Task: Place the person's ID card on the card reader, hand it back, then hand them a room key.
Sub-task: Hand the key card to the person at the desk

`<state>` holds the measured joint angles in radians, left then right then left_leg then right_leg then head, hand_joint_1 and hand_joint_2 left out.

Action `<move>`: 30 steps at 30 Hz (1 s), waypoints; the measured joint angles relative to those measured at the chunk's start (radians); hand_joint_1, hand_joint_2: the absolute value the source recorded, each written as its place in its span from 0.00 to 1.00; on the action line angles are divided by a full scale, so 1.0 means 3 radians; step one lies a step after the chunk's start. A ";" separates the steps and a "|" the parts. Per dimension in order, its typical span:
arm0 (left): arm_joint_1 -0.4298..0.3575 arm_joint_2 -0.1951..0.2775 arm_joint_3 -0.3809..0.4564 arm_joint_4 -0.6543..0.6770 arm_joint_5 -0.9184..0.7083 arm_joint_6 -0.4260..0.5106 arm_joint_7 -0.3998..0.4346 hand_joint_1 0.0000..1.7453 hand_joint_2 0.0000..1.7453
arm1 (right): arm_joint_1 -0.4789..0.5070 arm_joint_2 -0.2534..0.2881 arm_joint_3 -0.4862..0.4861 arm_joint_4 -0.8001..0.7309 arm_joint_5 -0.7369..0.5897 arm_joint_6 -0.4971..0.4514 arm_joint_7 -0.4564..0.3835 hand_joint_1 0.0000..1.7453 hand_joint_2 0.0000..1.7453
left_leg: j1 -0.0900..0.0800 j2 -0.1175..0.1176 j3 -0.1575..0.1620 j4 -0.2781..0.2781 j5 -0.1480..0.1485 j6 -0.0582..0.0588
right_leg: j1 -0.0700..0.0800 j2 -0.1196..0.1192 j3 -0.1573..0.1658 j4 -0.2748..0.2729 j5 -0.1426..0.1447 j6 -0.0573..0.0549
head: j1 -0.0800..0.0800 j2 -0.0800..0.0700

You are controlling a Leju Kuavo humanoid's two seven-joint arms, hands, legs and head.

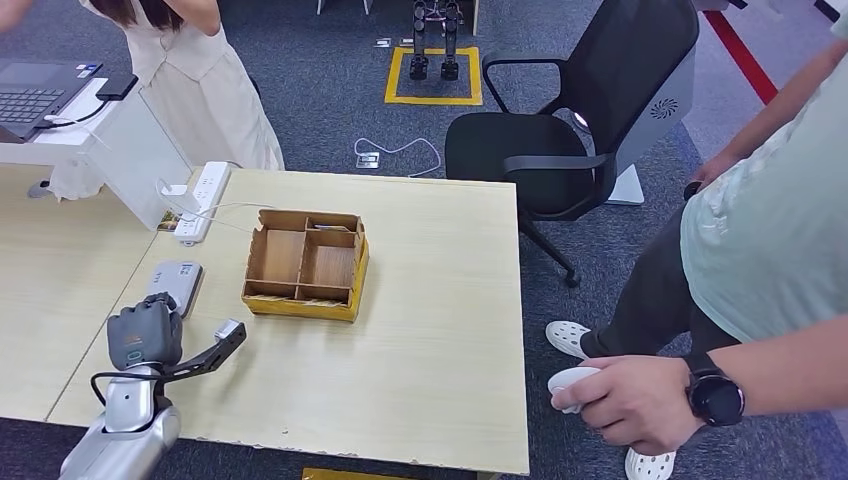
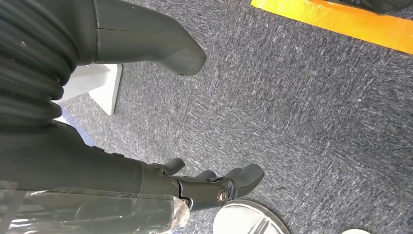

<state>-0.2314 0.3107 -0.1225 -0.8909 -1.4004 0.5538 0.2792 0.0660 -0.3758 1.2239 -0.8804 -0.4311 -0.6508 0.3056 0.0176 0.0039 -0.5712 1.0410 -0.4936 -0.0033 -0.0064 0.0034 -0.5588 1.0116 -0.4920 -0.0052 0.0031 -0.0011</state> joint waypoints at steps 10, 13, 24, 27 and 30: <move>0.0001 -0.0075 -0.0014 0.0022 -0.0030 -0.0084 -0.0039 1.00 1.00 | -0.0013 0.0000 0.0034 -0.0001 0.0000 0.0000 0.0000 0.00 1.00 | 0.0000 0.0000 0.0000 0.0000 0.0000 0.0001 | 0.0000 0.0000 0.0000 0.0000 0.0000 0.0000 | 0.0000 0.0000; 0.0002 -0.0098 -0.0017 0.0034 -0.0029 -0.0125 -0.0039 1.00 1.00 | -0.0020 0.0000 0.0039 -0.0001 -0.0002 0.0000 0.0000 0.00 1.00 | -0.0001 0.0000 0.0000 0.0000 0.0000 0.0001 | 0.0000 0.0000 0.0000 0.0000 0.0000 0.0000 | 0.0000 0.0000; 0.0011 -0.0156 -0.0023 0.0063 -0.0011 -0.0167 0.0005 1.00 1.00 | -0.0025 0.0000 0.0052 -0.0001 -0.0017 -0.0002 0.0000 0.00 1.00 | 0.0000 -0.0001 0.0000 0.0000 0.0001 0.0001 | 0.0000 -0.0001 0.0001 0.0000 0.0001 0.0001 | 0.0000 0.0000; 0.0013 -0.0159 -0.0023 0.0063 0.0017 -0.0138 0.0005 1.00 1.00 | -0.0024 0.0000 0.0058 -0.0001 -0.0024 -0.0008 0.0000 0.00 1.00 | 0.0000 -0.0001 0.0000 0.0000 0.0001 0.0001 | 0.0000 -0.0001 0.0001 0.0000 0.0001 0.0001 | 0.0000 0.0000; 0.0008 -0.0159 -0.0023 0.0063 0.0092 -0.0071 -0.0036 1.00 1.00 | -0.0025 -0.0002 0.0062 -0.0001 -0.0034 -0.0012 0.0000 0.00 1.00 | 0.0000 -0.0001 0.0001 0.0000 0.0002 0.0001 | 0.0000 -0.0001 0.0001 0.0000 0.0001 0.0001 | 0.0000 0.0000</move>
<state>-0.2289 0.2631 -0.1293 -0.8721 -1.3729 0.5326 0.2685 0.0586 -0.3763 1.2426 -0.8806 -0.4412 -0.6543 0.3056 0.0175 0.0038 -0.5711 1.0409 -0.4930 -0.0030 -0.0065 0.0032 -0.5586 1.0117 -0.4917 -0.0049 0.0031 -0.0011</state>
